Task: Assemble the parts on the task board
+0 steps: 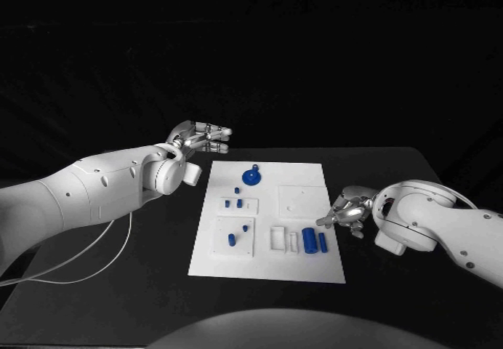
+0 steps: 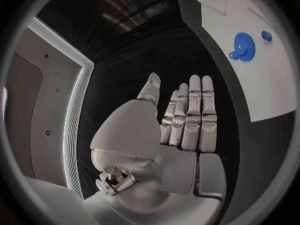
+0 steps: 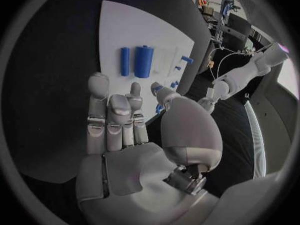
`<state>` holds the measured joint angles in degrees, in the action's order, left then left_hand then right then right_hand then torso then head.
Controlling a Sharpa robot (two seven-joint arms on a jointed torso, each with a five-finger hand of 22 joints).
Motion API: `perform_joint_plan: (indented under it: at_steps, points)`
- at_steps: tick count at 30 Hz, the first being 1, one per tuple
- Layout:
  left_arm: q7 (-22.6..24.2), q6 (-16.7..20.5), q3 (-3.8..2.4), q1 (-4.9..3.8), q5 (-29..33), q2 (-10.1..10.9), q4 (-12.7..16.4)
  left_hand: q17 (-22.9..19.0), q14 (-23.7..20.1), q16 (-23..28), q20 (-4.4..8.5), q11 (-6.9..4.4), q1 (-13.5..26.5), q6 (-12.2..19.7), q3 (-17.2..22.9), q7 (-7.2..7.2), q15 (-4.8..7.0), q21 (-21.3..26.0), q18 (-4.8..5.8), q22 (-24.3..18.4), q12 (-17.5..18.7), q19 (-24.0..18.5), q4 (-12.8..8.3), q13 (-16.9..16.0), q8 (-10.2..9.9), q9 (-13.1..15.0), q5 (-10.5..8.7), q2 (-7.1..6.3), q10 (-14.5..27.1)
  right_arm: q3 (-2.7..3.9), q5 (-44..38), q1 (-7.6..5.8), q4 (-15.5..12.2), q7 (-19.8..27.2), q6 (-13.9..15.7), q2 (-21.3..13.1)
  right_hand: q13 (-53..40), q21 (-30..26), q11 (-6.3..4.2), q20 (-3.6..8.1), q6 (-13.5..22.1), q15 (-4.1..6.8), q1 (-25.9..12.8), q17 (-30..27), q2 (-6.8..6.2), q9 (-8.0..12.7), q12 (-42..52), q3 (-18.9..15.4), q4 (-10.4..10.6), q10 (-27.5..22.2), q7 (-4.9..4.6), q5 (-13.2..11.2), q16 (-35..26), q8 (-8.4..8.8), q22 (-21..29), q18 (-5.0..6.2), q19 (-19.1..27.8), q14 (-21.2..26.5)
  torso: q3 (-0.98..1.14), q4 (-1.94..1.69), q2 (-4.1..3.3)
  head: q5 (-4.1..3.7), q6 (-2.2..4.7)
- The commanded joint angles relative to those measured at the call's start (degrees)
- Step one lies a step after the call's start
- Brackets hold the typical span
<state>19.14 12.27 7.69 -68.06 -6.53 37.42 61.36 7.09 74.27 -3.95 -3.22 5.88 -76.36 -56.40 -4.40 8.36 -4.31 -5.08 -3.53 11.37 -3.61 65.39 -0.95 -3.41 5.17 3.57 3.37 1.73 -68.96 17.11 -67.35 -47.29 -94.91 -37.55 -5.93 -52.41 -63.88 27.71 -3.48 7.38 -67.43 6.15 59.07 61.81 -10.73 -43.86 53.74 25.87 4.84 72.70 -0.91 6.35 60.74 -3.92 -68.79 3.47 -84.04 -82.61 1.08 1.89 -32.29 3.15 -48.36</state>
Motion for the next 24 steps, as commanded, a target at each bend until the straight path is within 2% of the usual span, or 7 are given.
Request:
perform_joint_plan:
  at_steps: [1,4,8,12,15,17,24]
  points:
    - [0.78,-1.38,-0.05,0.05,-1.05,0.07,0.50,0.00,-0.50,0.23,-0.15,-0.08,0.53,-0.55,-0.90,-0.26,-0.04,0.19,1.28,-0.38,-0.07,-0.64,-0.10,-0.05,0.10,0.07,0.21,0.30,-0.41,-0.48,1.33,0.02,0.14,-3.68,-3.35,0.82,-0.21,0.02,0.50,0.04,0.77,-0.04,-1.23,0.27,-0.09,0.40,-0.52,0.71,-0.33,-0.16,-0.07,-0.44,-0.32,0.28,-0.21,0.08,-2.14,-0.40,0.01,0.01,-0.02,-0.20,-0.06]
    - [0.80,-1.41,-0.05,0.05,-1.28,0.12,0.69,-0.05,-0.70,0.24,-0.21,0.03,0.67,-0.57,-1.12,-0.24,-0.13,0.22,1.30,-0.49,-0.08,-0.75,-0.14,-0.05,0.05,0.07,0.19,0.27,-0.02,-1.04,1.33,0.02,0.37,-4.18,-3.54,1.58,-0.60,-0.20,0.62,-0.07,1.12,-0.12,-1.90,0.68,-0.22,0.71,-0.81,1.00,-0.61,-0.12,-0.25,-0.95,-0.48,0.28,-0.38,0.19,-2.16,-0.50,0.06,-0.12,-0.06,-0.47,-0.09]
    - [0.68,-1.50,-0.05,0.05,-1.41,0.16,0.86,-0.08,-0.86,0.26,-0.27,0.15,0.87,-0.32,-1.30,-0.13,-0.21,0.21,1.26,-0.59,-0.07,-0.78,-0.16,-0.05,-0.12,0.06,0.18,0.22,0.32,-2.01,1.14,0.01,0.77,-4.83,-4.14,2.52,-0.70,-0.24,0.72,-0.14,1.45,-0.20,-2.35,0.93,-0.36,0.83,-1.03,0.90,-0.46,-0.20,-0.39,-1.62,-0.48,0.26,-0.49,0.24,-2.18,-0.56,0.02,-0.09,-0.10,-0.81,-0.03]
    - [0.42,-1.58,-0.05,0.05,-1.46,0.14,0.95,-0.16,-1.26,0.27,-0.42,0.32,1.13,-0.04,-1.42,0.01,-0.37,0.33,1.22,-0.76,-0.09,-0.99,-0.11,-0.06,-0.25,0.05,0.17,0.13,0.74,-3.10,0.51,0.02,1.24,-5.23,-4.22,3.31,-0.77,-0.26,0.83,-0.20,1.66,-0.26,-2.85,1.07,-0.76,0.75,-1.28,0.67,-0.11,-0.31,-0.54,-2.98,-0.60,0.26,-0.63,0.29,-2.18,-0.57,0.02,-0.05,-0.13,-0.63,-0.15]
    - [0.25,-1.60,-0.05,0.05,-1.48,0.14,1.05,-0.19,-1.42,0.27,-0.49,0.39,1.32,0.12,-1.44,0.06,-0.43,0.38,1.19,-0.86,-0.09,-1.06,-0.01,-0.06,-0.28,0.06,0.17,0.14,0.95,-3.67,0.00,0.03,1.56,-5.32,-3.59,3.85,-0.63,-0.63,1.05,-0.26,2.51,-0.37,-3.32,1.14,-1.58,0.50,-1.84,-0.07,0.41,-0.75,-0.87,-3.48,-0.80,0.21,-0.61,0.43,-2.14,-0.55,0.06,0.00,-0.12,-0.45,-0.23]
    - [0.17,-1.65,-0.05,0.05,-1.48,0.13,1.10,-0.20,-1.51,0.26,-0.55,0.43,1.53,0.27,-1.47,0.10,-0.48,0.42,1.15,-0.98,-0.11,-1.09,0.10,-0.06,-0.26,0.06,0.15,0.10,1.05,-3.94,-0.42,0.03,1.76,-5.39,-3.19,4.14,-0.58,-0.86,1.08,-0.23,2.73,-0.37,-3.71,1.15,-2.21,0.38,-2.03,-0.69,0.73,-0.88,-0.95,-3.58,-0.91,0.23,-0.56,0.46,-2.12,-0.51,0.07,0.00,-0.12,-0.38,-0.31]
    - [0.02,-1.86,-0.04,0.06,-1.49,0.14,1.14,-0.21,-1.61,0.26,-0.61,0.48,1.73,0.38,-1.47,0.13,-0.51,0.45,1.12,-1.11,-0.11,-1.14,0.23,-0.06,-0.19,0.07,0.10,0.02,1.16,-4.39,-1.77,0.05,2.44,-5.49,-2.57,4.86,-0.57,-1.14,1.19,-0.26,3.53,-0.43,-3.57,1.42,-2.60,0.12,-2.44,-2.16,1.91,-1.15,-1.12,-3.59,-1.11,0.22,-0.59,0.51,-2.14,-0.54,0.04,0.00,-0.09,-0.15,-0.42]
